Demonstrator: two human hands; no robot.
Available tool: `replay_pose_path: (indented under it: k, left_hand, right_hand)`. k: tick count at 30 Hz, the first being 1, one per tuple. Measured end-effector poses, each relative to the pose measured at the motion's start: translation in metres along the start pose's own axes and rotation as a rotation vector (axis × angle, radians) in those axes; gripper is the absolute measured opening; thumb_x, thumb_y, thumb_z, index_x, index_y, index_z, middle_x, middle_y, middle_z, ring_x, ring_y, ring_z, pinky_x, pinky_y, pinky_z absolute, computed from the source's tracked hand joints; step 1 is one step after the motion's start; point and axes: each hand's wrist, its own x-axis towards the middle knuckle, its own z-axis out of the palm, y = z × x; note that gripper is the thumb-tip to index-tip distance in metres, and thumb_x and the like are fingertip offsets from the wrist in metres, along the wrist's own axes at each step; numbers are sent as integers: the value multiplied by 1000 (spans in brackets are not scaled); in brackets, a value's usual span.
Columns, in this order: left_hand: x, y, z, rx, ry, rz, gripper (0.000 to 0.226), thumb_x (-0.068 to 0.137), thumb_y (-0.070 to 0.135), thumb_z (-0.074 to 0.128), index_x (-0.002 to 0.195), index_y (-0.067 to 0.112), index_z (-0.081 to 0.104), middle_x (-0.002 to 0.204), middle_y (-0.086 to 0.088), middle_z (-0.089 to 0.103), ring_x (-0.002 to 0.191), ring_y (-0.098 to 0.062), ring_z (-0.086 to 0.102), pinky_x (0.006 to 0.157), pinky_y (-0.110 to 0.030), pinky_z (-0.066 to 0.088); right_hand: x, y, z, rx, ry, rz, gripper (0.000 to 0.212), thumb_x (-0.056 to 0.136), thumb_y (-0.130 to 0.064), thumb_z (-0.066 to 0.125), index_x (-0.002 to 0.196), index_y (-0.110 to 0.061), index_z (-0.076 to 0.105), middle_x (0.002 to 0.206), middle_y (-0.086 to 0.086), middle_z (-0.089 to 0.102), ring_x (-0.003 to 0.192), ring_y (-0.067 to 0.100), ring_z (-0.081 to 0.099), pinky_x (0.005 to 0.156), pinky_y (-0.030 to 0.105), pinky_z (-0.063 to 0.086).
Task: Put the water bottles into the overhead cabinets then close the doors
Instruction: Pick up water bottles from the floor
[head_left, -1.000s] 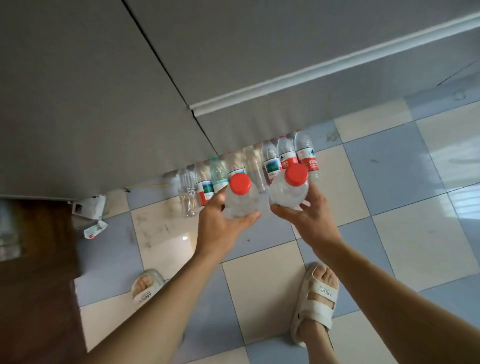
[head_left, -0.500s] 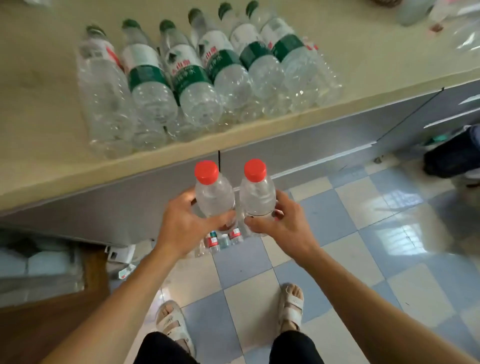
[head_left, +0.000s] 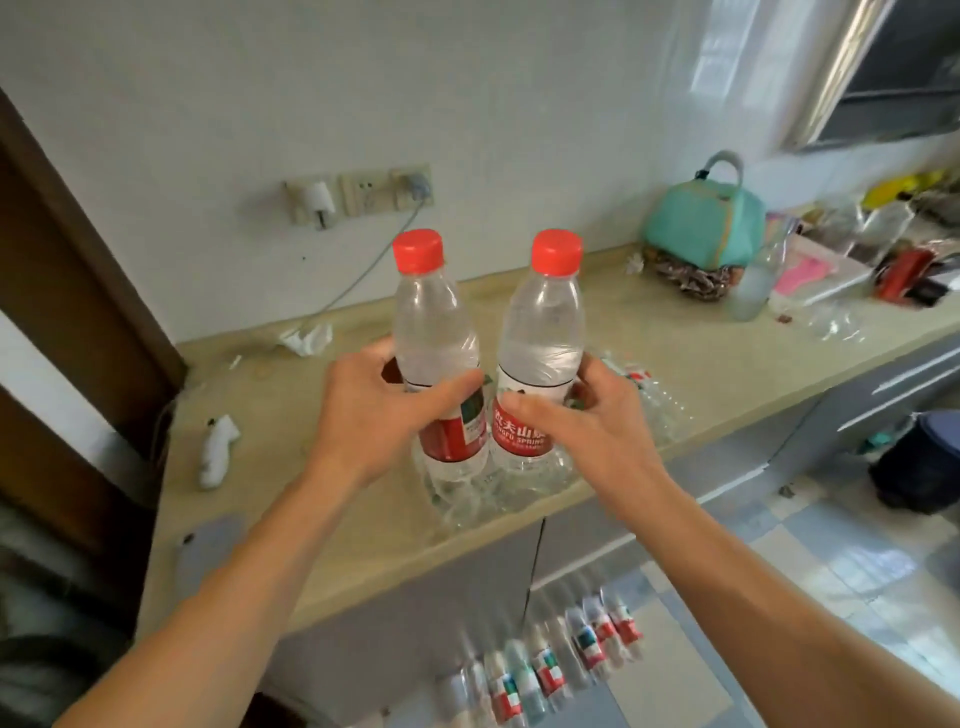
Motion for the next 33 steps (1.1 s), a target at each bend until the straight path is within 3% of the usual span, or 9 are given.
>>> replay_pose_path:
  k: [5, 13, 18, 22, 28, 31, 33]
  left_hand:
    - [55, 60, -35, 15, 100, 76, 33, 67, 54, 83, 90, 32, 78, 85, 15, 77, 80, -5, 74, 73, -34, 61]
    - [140, 155, -74, 69, 302, 186, 35, 59, 61, 82, 77, 32, 78, 77, 13, 76, 73, -6, 74, 71, -38, 63]
    - [183, 211, -105, 114, 410, 267, 42, 55, 71, 78, 79, 36, 76, 82, 20, 76, 76, 0, 73, 68, -28, 60]
    - [212, 241, -130, 146, 483, 282, 36, 64, 62, 83, 80, 30, 78, 78, 15, 76, 72, -2, 73, 69, -32, 61]
    - [265, 285, -185, 242, 602, 273, 50, 58, 69, 80, 79, 24, 74, 73, 10, 75, 70, -10, 73, 64, -28, 58]
    - [295, 301, -215, 285, 641, 282, 51, 61, 69, 80, 83, 24, 72, 81, 8, 75, 75, -11, 72, 68, -30, 58]
    - [317, 305, -231, 320, 647, 277, 54, 60, 71, 80, 84, 23, 71, 81, 7, 73, 74, -11, 70, 63, -27, 54]
  right_hand:
    - [47, -69, 14, 80, 17, -56, 42, 61, -50, 90, 100, -43, 75, 96, -9, 79, 89, 11, 76, 77, 35, 63]
    - [137, -168, 17, 190, -94, -197, 31, 68, -37, 89, 96, -29, 77, 94, -4, 79, 87, 11, 76, 67, 21, 59]
    - [194, -228, 22, 252, -174, -316, 41, 69, -36, 91, 103, -19, 76, 95, 0, 80, 88, 16, 77, 66, 20, 58]
    - [235, -271, 35, 250, -216, -401, 52, 63, -47, 90, 107, -22, 75, 96, -5, 80, 89, 12, 77, 68, 21, 58]
    - [290, -337, 62, 200, -213, -557, 31, 74, -39, 87, 99, -24, 76, 86, -8, 79, 77, 8, 76, 57, 15, 56]
    - [315, -363, 78, 181, -198, -619, 25, 76, -39, 86, 96, -28, 75, 85, -8, 79, 76, 10, 77, 56, 18, 57]
    - [334, -377, 92, 155, -156, -633, 26, 75, -42, 85, 95, -32, 71, 86, -11, 78, 75, 7, 76, 56, 21, 57]
